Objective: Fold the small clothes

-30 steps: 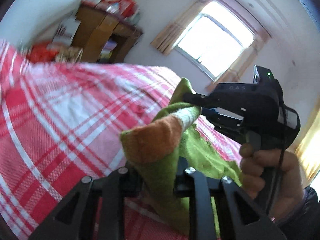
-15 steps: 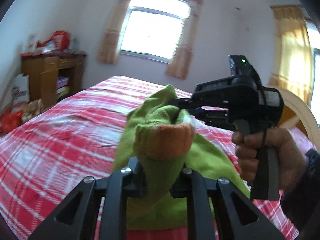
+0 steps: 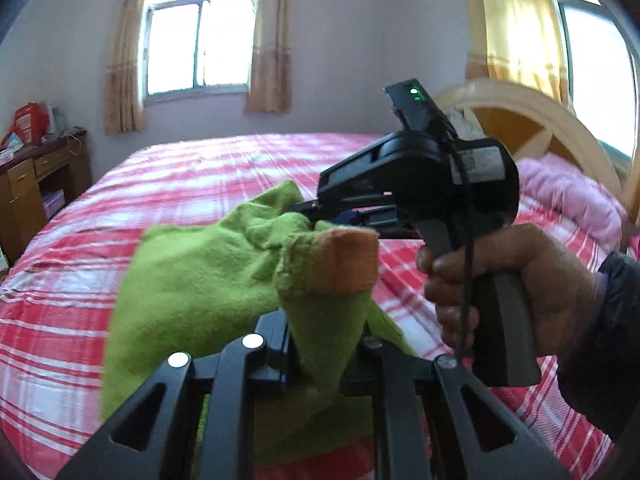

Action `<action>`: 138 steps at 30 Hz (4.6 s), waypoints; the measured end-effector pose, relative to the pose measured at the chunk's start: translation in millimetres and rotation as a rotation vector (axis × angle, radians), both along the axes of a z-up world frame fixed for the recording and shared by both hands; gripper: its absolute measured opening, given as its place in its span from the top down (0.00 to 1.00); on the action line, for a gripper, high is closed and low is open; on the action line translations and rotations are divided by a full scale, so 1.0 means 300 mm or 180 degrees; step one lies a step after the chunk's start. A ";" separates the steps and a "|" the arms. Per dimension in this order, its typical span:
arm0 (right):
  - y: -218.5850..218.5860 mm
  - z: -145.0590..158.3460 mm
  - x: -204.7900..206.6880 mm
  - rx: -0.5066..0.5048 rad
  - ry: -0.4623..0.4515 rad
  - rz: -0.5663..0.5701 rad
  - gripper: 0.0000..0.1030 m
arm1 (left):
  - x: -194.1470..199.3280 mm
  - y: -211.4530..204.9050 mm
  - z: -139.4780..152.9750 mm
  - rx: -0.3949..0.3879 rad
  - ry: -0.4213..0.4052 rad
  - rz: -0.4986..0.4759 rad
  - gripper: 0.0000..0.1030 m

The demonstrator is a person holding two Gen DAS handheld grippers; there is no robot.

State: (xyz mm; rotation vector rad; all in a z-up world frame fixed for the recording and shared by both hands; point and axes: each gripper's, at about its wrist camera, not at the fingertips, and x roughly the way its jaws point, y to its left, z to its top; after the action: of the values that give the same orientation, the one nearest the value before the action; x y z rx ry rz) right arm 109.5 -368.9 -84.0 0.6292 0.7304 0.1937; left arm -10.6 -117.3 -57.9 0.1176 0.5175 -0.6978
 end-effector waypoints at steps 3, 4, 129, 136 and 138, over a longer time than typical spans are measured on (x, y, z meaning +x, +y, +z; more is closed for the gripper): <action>-0.043 -0.096 -0.003 -0.0029 0.0186 0.0020 0.89 | -0.015 -0.056 -0.041 0.0265 0.0066 -0.0086 0.84; -0.056 -0.124 -0.007 -0.0025 0.0212 0.0020 0.89 | -0.024 -0.062 -0.039 0.0291 0.0056 -0.0110 0.84; 0.155 -0.100 -0.134 -0.0648 0.0106 0.0068 0.63 | 0.439 0.217 -0.101 -0.0056 0.1468 0.0328 0.43; 0.235 -0.012 -0.319 -0.0461 0.0081 -0.0025 0.65 | 0.260 0.251 -0.013 0.0198 0.1350 0.0400 0.59; 0.251 -0.006 -0.392 -0.0318 0.0072 -0.0018 0.65 | 0.208 0.270 -0.006 0.0214 0.1400 0.0421 0.59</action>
State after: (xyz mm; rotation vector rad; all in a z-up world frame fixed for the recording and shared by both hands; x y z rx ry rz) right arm -8.0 -293.7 -85.8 0.5390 0.7554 0.1442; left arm 51.9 -36.4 -59.6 -0.0095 0.9619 -0.5766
